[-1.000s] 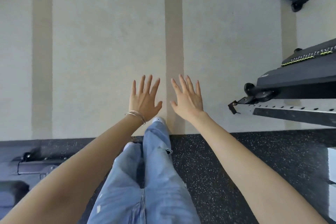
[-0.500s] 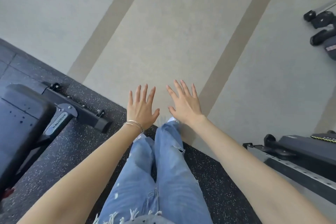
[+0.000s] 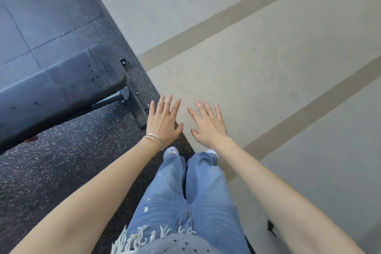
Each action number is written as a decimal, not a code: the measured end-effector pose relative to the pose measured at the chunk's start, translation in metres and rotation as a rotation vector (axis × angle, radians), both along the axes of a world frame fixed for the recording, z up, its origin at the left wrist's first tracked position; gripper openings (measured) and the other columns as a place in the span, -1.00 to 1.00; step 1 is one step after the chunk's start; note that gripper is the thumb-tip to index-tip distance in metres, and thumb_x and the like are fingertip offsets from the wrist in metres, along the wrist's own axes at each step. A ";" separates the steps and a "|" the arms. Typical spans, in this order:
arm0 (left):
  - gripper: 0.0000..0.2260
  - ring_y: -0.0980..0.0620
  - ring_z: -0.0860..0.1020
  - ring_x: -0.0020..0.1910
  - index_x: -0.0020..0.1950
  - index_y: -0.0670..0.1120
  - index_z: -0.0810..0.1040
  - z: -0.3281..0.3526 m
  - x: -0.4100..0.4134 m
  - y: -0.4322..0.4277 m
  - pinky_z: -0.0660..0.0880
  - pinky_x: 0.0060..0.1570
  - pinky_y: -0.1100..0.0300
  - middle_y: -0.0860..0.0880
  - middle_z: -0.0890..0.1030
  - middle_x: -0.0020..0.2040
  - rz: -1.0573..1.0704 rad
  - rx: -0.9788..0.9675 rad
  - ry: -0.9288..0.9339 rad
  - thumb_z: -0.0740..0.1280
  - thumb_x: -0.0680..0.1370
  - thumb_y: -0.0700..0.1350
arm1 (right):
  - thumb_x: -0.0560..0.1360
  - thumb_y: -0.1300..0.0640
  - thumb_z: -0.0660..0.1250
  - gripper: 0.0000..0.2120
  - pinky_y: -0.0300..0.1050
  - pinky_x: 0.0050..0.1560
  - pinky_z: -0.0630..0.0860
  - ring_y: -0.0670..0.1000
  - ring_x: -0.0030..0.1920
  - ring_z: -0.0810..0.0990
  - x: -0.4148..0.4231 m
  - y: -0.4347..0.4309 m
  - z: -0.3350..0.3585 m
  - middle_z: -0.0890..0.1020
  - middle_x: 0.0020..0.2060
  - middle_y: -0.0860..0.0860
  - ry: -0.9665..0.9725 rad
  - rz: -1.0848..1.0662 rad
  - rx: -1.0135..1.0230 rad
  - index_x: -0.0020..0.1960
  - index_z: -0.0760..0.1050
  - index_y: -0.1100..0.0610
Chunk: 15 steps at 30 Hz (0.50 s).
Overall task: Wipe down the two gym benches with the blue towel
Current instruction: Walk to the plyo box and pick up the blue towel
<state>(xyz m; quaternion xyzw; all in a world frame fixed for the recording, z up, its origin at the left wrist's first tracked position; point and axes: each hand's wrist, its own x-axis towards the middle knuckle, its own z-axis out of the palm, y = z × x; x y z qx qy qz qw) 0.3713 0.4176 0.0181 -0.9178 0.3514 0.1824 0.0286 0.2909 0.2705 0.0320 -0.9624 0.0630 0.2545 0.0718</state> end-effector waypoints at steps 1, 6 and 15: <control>-0.31 -0.15 0.00 0.53 0.55 -0.03 -0.03 0.001 0.005 0.011 -0.01 0.45 -0.19 -0.14 0.05 0.55 0.029 0.001 0.000 0.12 0.52 0.22 | 0.56 -0.10 0.13 -0.35 0.20 0.48 -0.14 0.08 0.53 -0.11 0.011 0.010 0.001 -0.07 0.55 0.06 0.002 0.035 0.003 0.54 -0.08 -0.03; -0.30 -0.16 -0.01 0.53 0.55 -0.03 -0.04 0.002 0.023 0.060 -0.01 0.46 -0.19 -0.13 0.04 0.56 0.217 0.010 0.008 0.12 0.52 0.22 | 0.55 -0.10 0.14 -0.35 0.20 0.48 -0.13 0.07 0.53 -0.10 0.058 0.045 0.003 -0.06 0.55 0.05 -0.003 0.181 0.016 0.54 -0.06 -0.02; -0.30 -0.14 0.00 0.53 0.55 -0.02 -0.07 0.000 0.022 0.102 -0.02 0.46 -0.16 -0.13 0.03 0.56 0.664 0.024 0.000 0.13 0.52 0.21 | 0.54 -0.07 0.18 -0.35 0.19 0.48 -0.10 0.09 0.53 -0.07 0.140 0.067 0.003 -0.04 0.54 0.05 -0.007 0.522 0.062 0.54 -0.02 -0.01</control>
